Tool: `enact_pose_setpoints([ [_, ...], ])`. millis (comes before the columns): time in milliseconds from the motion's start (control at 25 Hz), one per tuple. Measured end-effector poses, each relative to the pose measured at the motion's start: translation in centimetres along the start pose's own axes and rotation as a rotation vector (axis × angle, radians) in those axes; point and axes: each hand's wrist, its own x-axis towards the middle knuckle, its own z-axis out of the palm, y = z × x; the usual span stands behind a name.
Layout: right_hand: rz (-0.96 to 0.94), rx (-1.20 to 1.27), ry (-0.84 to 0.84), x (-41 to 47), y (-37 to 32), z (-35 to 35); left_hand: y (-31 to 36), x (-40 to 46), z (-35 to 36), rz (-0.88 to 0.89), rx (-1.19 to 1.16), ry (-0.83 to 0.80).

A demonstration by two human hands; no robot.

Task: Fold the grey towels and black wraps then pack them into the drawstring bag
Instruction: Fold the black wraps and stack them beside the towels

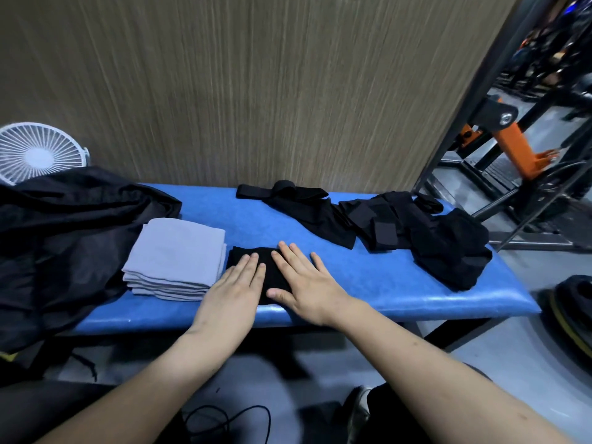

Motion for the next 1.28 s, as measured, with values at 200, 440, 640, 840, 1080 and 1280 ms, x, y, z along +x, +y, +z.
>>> enact_pose_setpoints([
  [200, 0.009, -0.008, 0.005, 0.7, -0.3, -0.1, 0.3, -0.1, -1.2, -0.042, -0.125, -0.048],
  [440, -0.052, 0.016, 0.084, -0.8, 1.2, -1.0, 0.5, 0.3, -1.5, -0.079, -0.256, 0.042],
  [640, -0.055, -0.005, 0.134, -3.0, 3.4, -1.9, 1.7, 0.7, -1.8, -0.077, -0.311, 0.104],
  [840, -0.016, -0.002, 0.178, -5.8, 6.7, -2.0, 4.1, 2.1, -1.9, -0.011, -0.293, 0.116],
  [1080, 0.119, 0.006, 0.294, -9.7, 11.5, -3.0, 8.9, 4.9, -1.9, 0.076, -0.248, 0.095],
  [1280, 0.331, 0.067, 0.461, -13.2, 16.5, -3.6, 14.0, 7.6, -1.4, 0.147, -0.321, 0.067],
])
